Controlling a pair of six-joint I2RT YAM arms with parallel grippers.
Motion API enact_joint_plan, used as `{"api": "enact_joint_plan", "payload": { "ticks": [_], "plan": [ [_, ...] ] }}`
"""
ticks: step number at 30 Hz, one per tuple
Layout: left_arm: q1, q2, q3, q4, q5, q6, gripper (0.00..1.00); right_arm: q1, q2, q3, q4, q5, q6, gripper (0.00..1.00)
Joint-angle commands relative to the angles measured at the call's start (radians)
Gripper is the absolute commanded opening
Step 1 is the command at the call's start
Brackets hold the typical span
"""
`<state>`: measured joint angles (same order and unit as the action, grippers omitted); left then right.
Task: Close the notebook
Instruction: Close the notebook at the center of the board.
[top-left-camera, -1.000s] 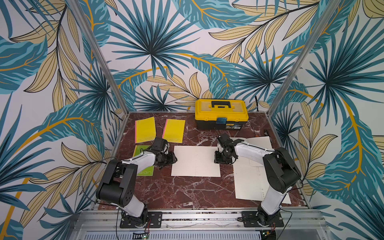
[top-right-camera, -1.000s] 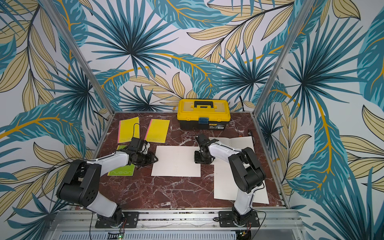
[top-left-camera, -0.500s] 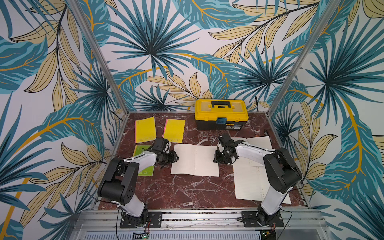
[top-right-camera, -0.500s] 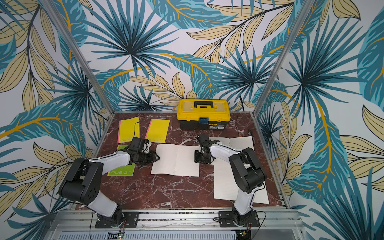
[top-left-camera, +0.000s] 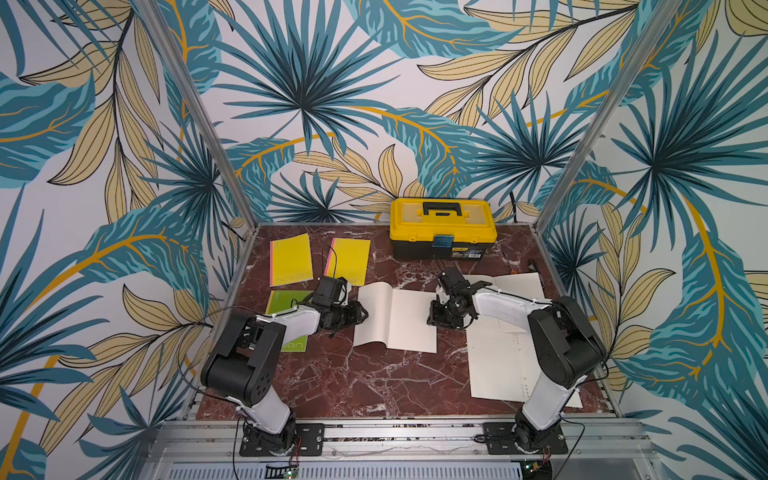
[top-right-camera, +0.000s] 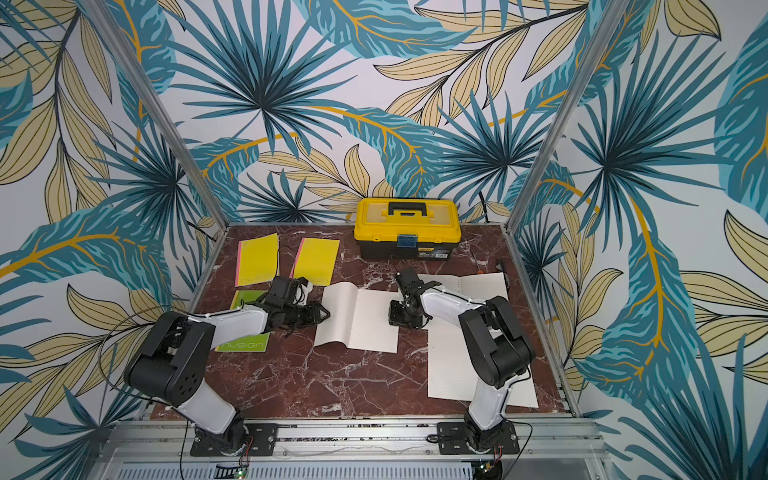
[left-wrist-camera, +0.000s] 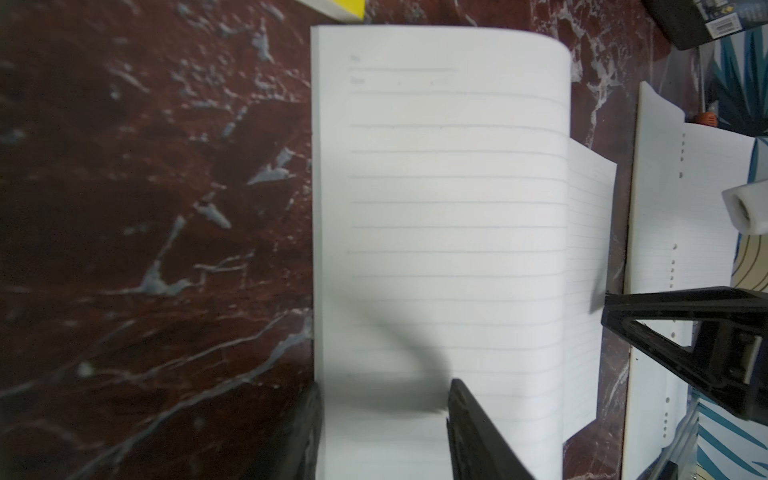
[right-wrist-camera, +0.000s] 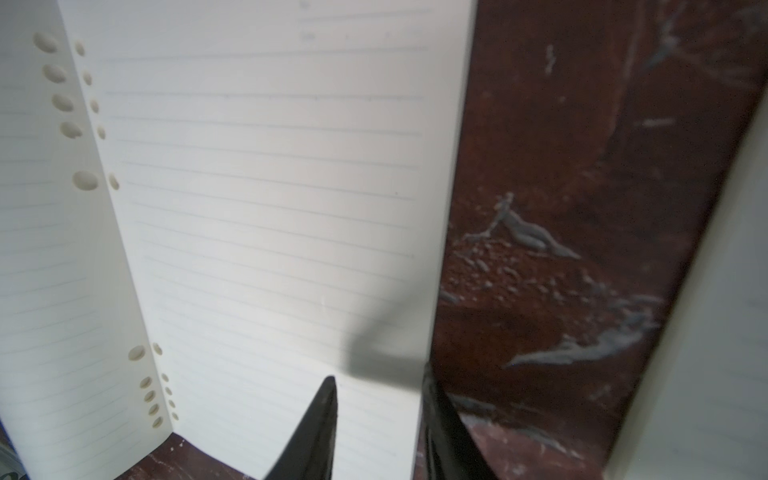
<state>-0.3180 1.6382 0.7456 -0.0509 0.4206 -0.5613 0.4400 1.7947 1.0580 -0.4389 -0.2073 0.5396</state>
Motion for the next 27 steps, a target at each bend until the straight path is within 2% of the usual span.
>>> {"api": "enact_joint_plan", "payload": {
  "ticks": [1, 10, 27],
  "plan": [
    [-0.03, 0.002, -0.038, 0.066, 0.141, -0.015, 0.5, 0.026, 0.098, -0.058, 0.048, -0.061, 0.009, 0.35],
    [-0.048, 0.004, -0.06, 0.203, 0.247, -0.044, 0.5, 0.026, 0.103, -0.051, 0.039, -0.072, -0.007, 0.35],
    [-0.082, 0.051, -0.039, 0.303, 0.308, -0.083, 0.51, 0.037, 0.141, -0.005, 0.007, -0.093, -0.051, 0.35]
  ]
}}
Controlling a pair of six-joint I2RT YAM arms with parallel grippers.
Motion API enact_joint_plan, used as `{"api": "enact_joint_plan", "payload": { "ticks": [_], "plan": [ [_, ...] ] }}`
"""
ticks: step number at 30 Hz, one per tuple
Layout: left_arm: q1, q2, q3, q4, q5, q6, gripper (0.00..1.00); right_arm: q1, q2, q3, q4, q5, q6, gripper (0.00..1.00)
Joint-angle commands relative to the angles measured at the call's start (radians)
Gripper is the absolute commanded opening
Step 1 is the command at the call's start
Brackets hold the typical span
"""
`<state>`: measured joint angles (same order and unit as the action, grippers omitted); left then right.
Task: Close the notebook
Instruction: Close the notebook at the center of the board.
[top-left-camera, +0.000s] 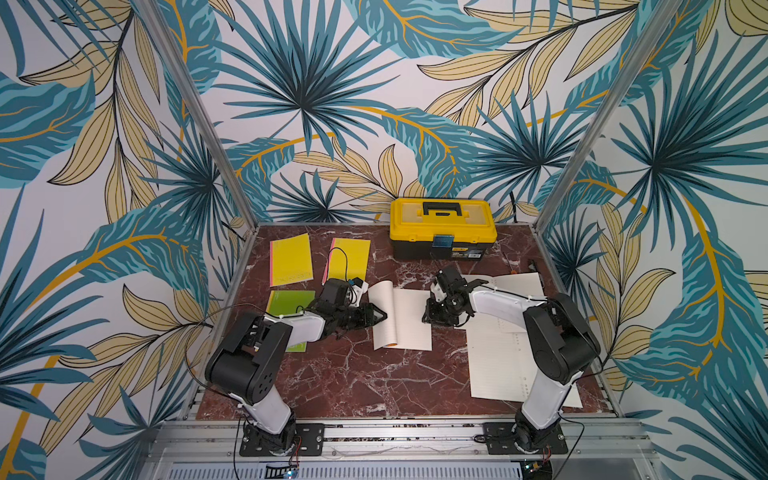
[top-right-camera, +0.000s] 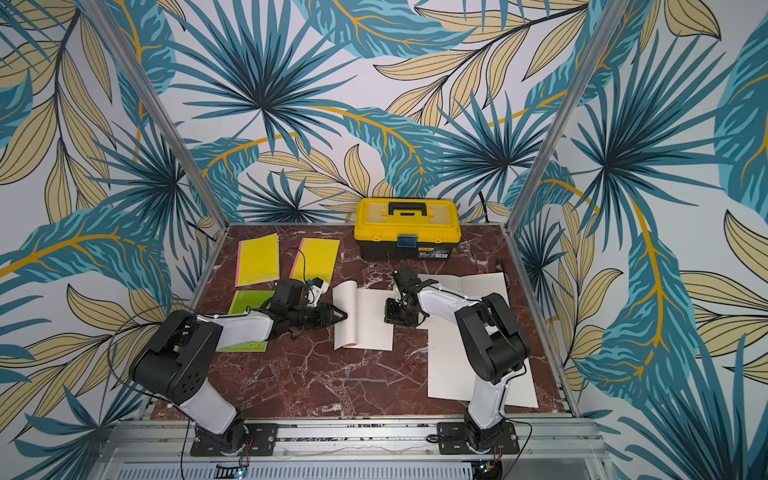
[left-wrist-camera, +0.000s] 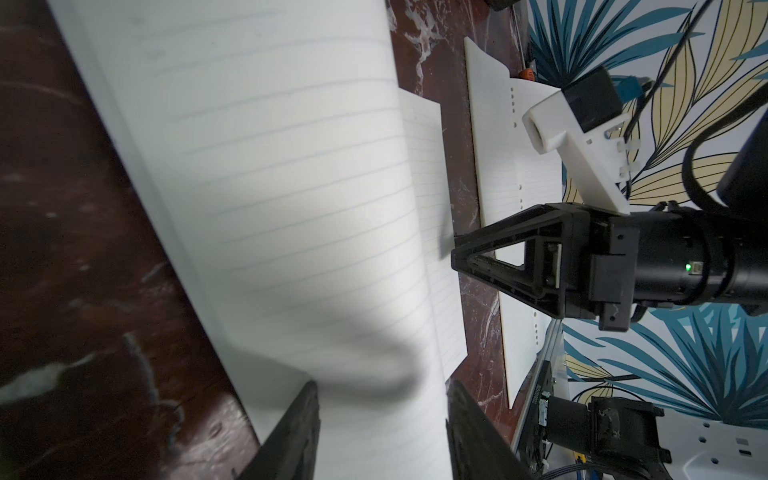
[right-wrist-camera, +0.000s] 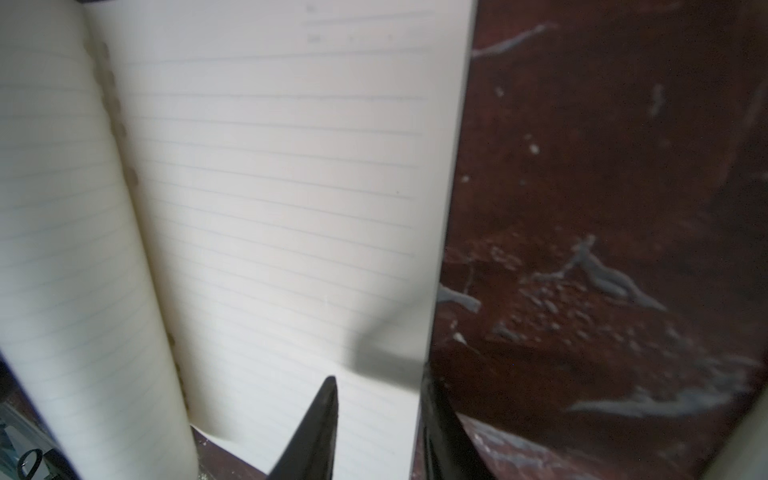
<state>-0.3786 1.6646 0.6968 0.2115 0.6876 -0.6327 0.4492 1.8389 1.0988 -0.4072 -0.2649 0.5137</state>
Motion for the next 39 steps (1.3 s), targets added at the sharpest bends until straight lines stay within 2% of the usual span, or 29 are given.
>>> {"api": "enact_joint_plan", "payload": {
  "ticks": [1, 30, 39],
  "plan": [
    [-0.026, 0.031, 0.014, 0.047, 0.047, -0.016, 0.51, 0.028, 0.099, -0.043, -0.028, -0.036, -0.026, 0.35],
    [-0.076, 0.05, 0.128, 0.064, 0.108, 0.006, 0.51, 0.04, 0.111, -0.036, -0.029, -0.036, -0.014, 0.35],
    [-0.077, 0.105, 0.167, 0.227, 0.207, -0.068, 0.52, 0.04, 0.111, -0.045, -0.038, -0.017, -0.012, 0.35]
  ]
}}
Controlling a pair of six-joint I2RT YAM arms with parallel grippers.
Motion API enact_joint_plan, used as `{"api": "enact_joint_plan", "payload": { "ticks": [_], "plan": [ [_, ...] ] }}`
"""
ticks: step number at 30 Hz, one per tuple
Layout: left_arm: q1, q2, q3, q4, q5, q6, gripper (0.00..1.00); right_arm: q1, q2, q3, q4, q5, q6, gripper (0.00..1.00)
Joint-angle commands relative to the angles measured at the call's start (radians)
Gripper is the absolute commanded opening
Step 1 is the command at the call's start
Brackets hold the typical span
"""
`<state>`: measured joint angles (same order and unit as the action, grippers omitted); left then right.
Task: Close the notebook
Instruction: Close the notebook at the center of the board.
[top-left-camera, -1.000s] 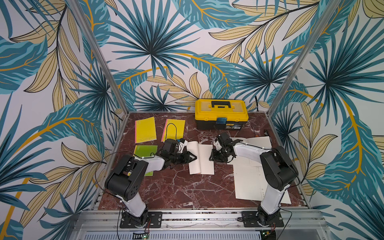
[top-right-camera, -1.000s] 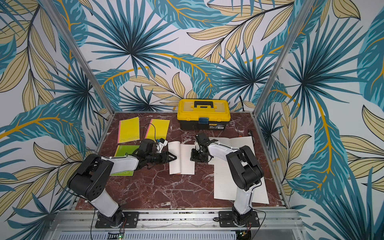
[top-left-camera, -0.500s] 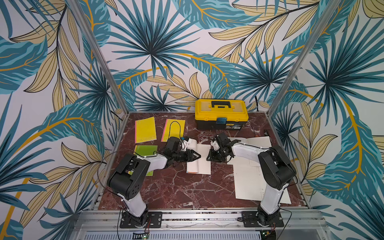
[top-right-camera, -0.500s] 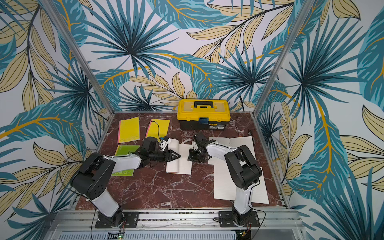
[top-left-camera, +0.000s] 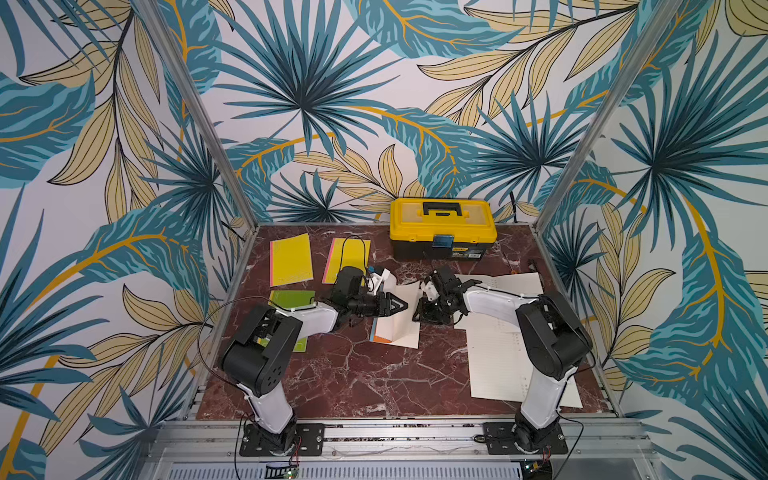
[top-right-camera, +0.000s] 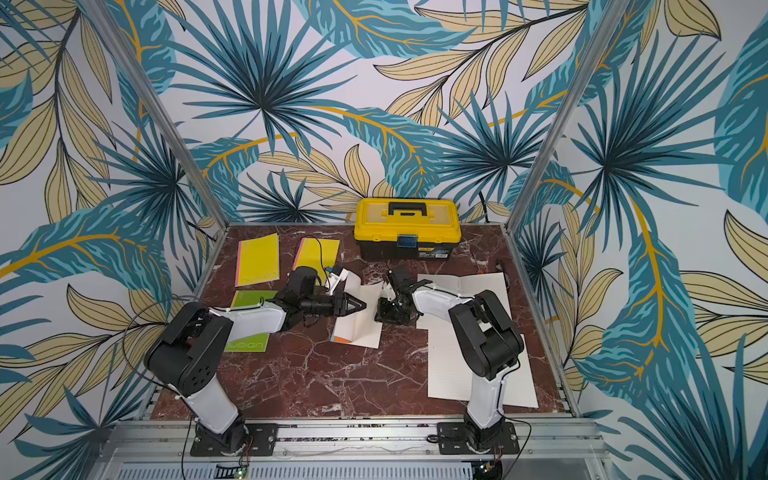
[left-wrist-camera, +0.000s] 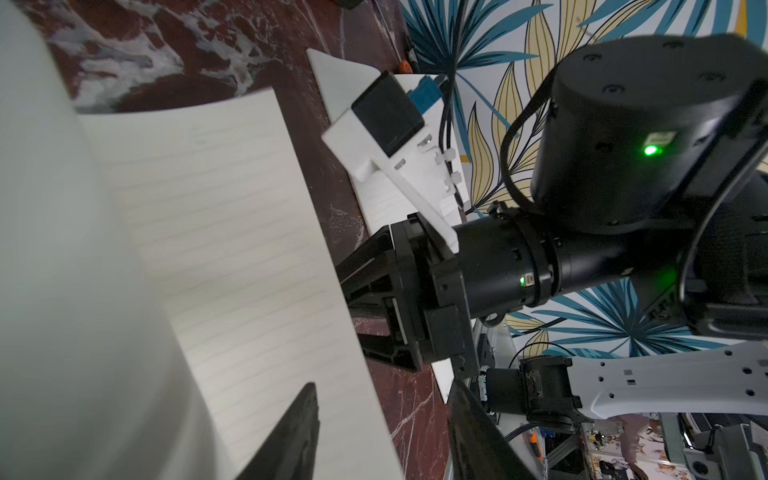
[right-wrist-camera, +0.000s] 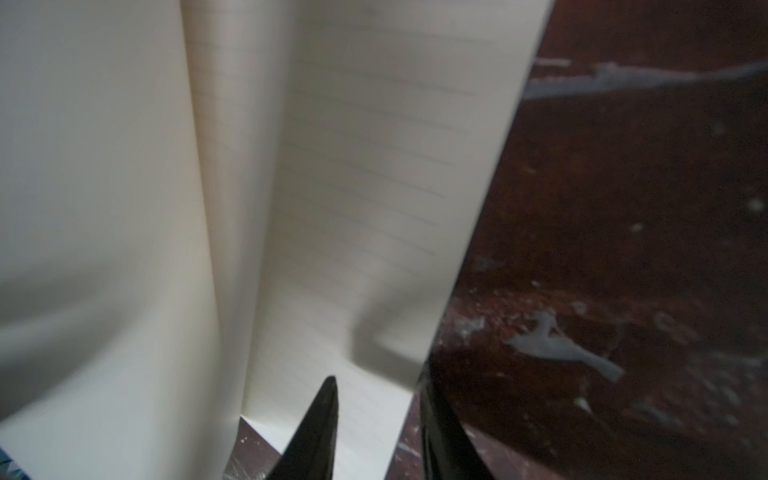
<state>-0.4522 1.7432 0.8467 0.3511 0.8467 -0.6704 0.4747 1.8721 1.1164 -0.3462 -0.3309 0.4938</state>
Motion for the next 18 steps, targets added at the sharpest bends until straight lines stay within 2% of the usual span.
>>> {"api": "enact_joint_plan", "payload": {
  "ticks": [1, 4, 8, 14, 18],
  "plan": [
    [-0.006, 0.029, 0.017, 0.11, 0.055, -0.044, 0.52, 0.015, 0.078, -0.063, -0.099, 0.05, 0.011, 0.35],
    [-0.005, 0.018, 0.012, 0.167, 0.075, -0.077, 0.52, 0.012, 0.075, -0.068, -0.097, 0.056, 0.014, 0.35],
    [-0.007, -0.036, 0.017, 0.153, 0.082, -0.078, 0.52, 0.01, 0.077, -0.066, -0.104, 0.063, 0.009, 0.35],
    [-0.007, -0.138, 0.037, -0.001, 0.037, -0.006, 0.53, -0.002, 0.062, -0.078, -0.106, 0.076, 0.007, 0.34],
    [-0.007, -0.197, 0.051, -0.149, -0.045, 0.069, 0.54, -0.009, 0.042, -0.086, -0.103, 0.08, 0.006, 0.34]
  ]
}}
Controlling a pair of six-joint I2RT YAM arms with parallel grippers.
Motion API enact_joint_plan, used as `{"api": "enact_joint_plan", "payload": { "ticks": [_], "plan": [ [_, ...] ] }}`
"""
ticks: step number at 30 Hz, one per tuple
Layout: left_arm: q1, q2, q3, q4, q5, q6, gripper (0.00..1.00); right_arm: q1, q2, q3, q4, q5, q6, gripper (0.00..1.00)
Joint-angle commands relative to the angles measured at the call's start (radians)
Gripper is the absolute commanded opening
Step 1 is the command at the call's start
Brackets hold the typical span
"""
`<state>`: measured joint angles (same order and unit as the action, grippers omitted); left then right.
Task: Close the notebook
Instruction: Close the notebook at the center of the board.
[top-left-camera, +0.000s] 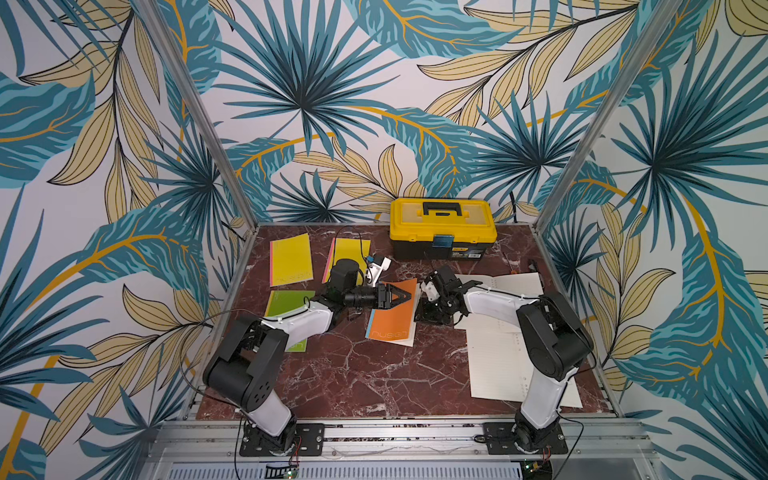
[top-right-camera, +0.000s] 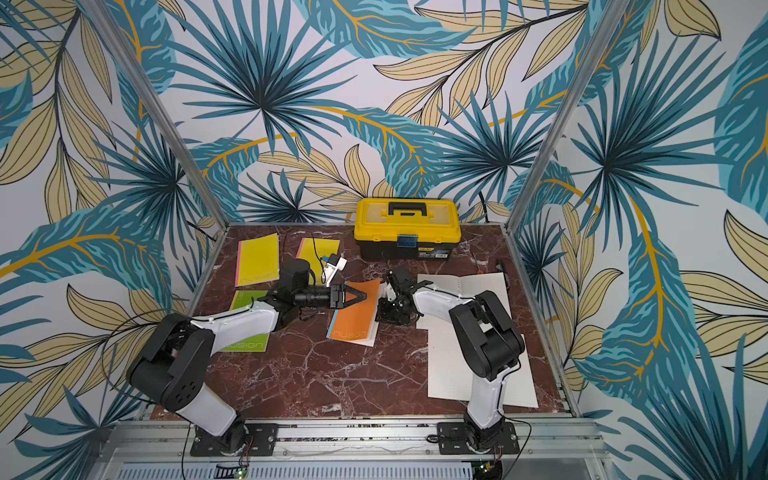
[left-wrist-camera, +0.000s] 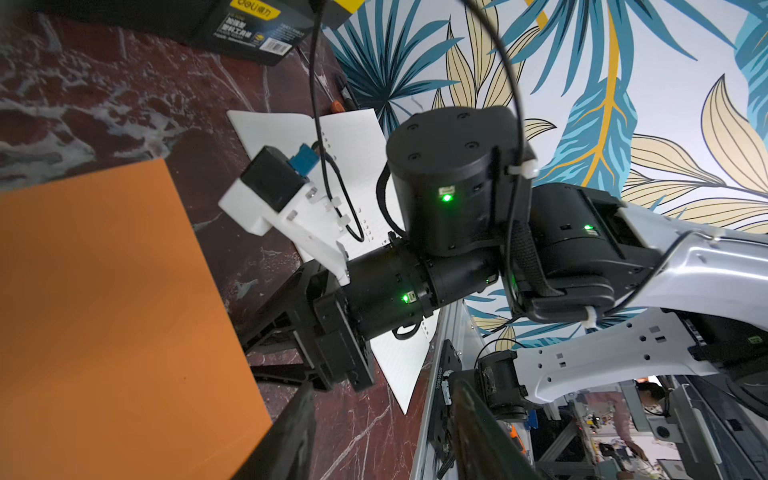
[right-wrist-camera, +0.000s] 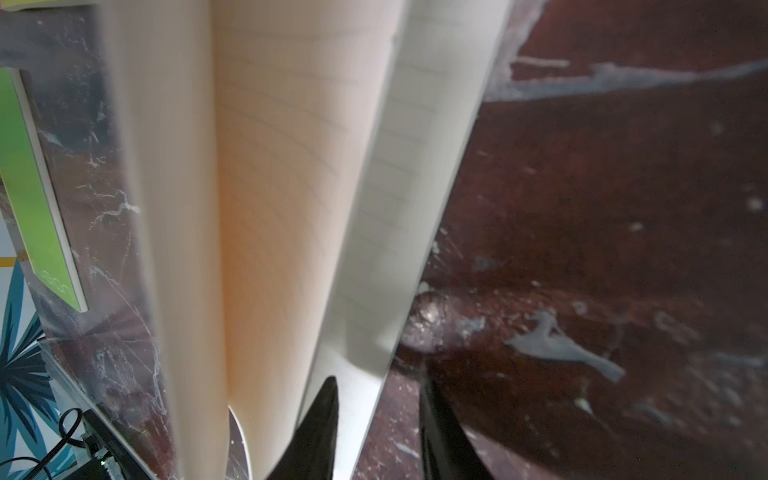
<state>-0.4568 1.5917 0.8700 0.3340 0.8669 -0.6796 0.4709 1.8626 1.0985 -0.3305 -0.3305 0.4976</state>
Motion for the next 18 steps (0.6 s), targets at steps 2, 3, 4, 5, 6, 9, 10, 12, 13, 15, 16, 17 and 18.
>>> {"api": "enact_joint_plan", "payload": {
  "ticks": [2, 3, 4, 5, 6, 9, 10, 12, 13, 15, 16, 17, 18],
  "plan": [
    [-0.005, -0.072, 0.027, -0.198, -0.131, 0.112, 0.54, -0.006, 0.043, -0.07, -0.12, 0.081, 0.0, 0.34],
    [-0.003, -0.086, 0.027, -0.231, -0.171, 0.125, 0.54, -0.008, 0.035, -0.072, -0.125, 0.084, 0.0, 0.34],
    [-0.004, -0.099, 0.027, -0.263, -0.213, 0.137, 0.54, -0.009, 0.026, -0.074, -0.128, 0.088, 0.0, 0.34],
    [-0.004, -0.111, 0.025, -0.296, -0.257, 0.146, 0.54, -0.009, 0.014, -0.075, -0.134, 0.094, -0.001, 0.34],
    [-0.004, -0.124, 0.024, -0.329, -0.3, 0.156, 0.54, -0.012, 0.001, -0.078, -0.139, 0.1, -0.001, 0.35],
    [-0.004, -0.148, 0.028, -0.429, -0.415, 0.18, 0.54, -0.018, -0.04, -0.084, -0.157, 0.117, -0.004, 0.37],
    [-0.003, -0.149, 0.032, -0.457, -0.443, 0.184, 0.55, -0.019, -0.053, -0.084, -0.167, 0.124, -0.005, 0.38],
    [-0.004, -0.151, 0.034, -0.497, -0.48, 0.192, 0.55, -0.022, -0.08, -0.082, -0.185, 0.137, -0.008, 0.39],
    [-0.004, -0.151, 0.031, -0.511, -0.495, 0.19, 0.55, -0.023, -0.097, -0.081, -0.195, 0.144, -0.008, 0.4],
    [-0.004, -0.149, 0.029, -0.535, -0.522, 0.187, 0.55, -0.025, -0.127, -0.081, -0.211, 0.151, -0.008, 0.42],
    [-0.004, -0.147, 0.028, -0.545, -0.536, 0.186, 0.55, -0.025, -0.142, -0.08, -0.219, 0.154, -0.008, 0.42],
    [-0.004, -0.142, 0.028, -0.555, -0.553, 0.184, 0.55, -0.025, -0.159, -0.077, -0.228, 0.154, -0.008, 0.43],
    [-0.003, -0.139, 0.03, -0.563, -0.561, 0.185, 0.55, -0.025, -0.17, -0.074, -0.233, 0.15, -0.011, 0.43]
  ]
}}
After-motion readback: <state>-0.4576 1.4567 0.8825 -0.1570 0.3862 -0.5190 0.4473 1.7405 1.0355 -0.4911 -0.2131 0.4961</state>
